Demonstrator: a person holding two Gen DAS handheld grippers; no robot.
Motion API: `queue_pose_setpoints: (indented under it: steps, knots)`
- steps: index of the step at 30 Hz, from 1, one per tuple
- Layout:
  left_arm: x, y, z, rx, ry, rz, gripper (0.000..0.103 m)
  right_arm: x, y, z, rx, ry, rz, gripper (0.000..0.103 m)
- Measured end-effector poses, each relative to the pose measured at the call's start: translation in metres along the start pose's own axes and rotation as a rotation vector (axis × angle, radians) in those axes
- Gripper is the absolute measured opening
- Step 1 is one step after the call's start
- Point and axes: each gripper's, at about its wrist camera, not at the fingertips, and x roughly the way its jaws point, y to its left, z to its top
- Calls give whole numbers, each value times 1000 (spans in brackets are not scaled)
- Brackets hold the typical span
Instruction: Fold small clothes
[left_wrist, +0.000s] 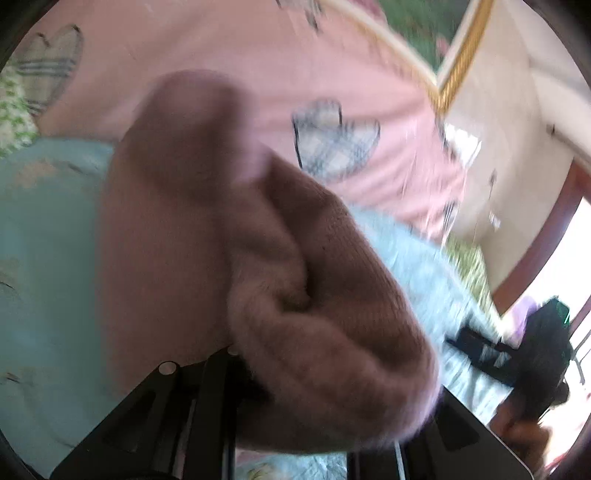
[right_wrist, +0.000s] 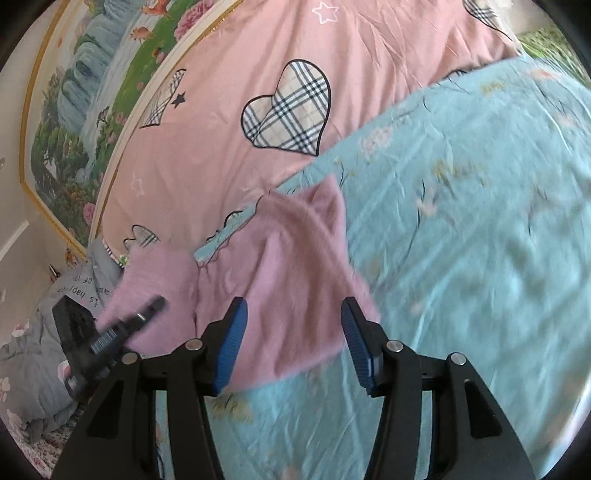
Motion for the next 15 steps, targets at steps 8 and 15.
queue_pose_setpoints:
  steps: [8, 15]
  knots:
    - [34, 9, -20, -47, 43, -15, 13, 97, 31, 37, -95, 212, 150, 60]
    - [28, -2, -15, 7, 7, 3, 13, 183, 41, 48, -14, 380, 219, 60]
